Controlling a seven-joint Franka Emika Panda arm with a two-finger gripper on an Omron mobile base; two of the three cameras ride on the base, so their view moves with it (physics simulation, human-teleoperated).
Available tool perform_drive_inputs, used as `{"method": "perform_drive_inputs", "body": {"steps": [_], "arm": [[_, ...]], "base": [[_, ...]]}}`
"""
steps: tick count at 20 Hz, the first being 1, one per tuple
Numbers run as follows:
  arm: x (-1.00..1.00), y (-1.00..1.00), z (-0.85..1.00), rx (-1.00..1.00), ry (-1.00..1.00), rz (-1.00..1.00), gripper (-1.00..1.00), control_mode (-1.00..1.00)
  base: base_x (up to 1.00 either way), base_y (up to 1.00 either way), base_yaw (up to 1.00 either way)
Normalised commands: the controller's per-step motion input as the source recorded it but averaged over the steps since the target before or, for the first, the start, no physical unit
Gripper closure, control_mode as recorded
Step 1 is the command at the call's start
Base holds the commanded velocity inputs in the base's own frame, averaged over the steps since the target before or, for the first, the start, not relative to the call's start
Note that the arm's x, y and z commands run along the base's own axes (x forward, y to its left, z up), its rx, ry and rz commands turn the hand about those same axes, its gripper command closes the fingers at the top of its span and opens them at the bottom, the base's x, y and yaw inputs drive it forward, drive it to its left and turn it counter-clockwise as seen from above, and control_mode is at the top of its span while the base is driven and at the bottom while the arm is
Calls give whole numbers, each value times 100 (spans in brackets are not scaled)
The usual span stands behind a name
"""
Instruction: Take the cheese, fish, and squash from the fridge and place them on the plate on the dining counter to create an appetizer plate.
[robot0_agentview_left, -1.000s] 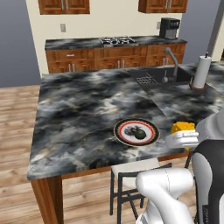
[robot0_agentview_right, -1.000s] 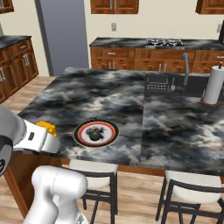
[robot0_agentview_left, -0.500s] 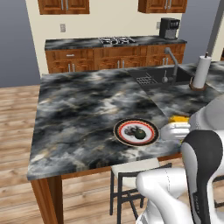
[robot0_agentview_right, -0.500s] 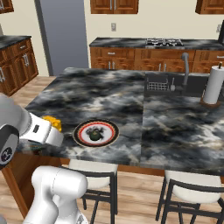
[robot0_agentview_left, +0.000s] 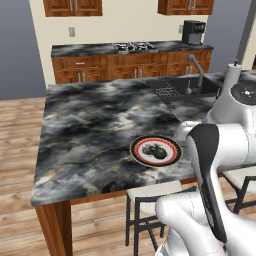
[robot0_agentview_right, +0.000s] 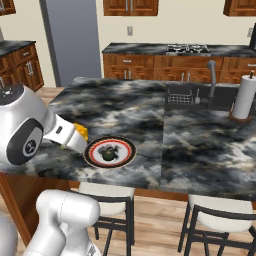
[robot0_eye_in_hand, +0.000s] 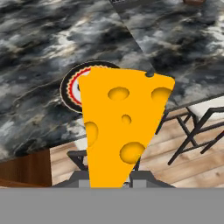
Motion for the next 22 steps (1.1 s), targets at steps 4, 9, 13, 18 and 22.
{"method": "perform_drive_inputs", "body": {"steps": [4, 9, 13, 18, 22], "arm": [[2, -51, -24, 0, 2, 1, 100, -100], [23, -5, -17, 0, 5, 1, 100, -100], [37, 17, -10, 1, 8, 0, 100, -100], [38, 33, -13, 1, 9, 0, 100, -100], [38, 39, -26, 2, 7, -1, 100, -100]], "base": [[0, 0, 0], [0, 0, 0], [0, 0, 0], [0, 0, 0], [0, 0, 0]]}}
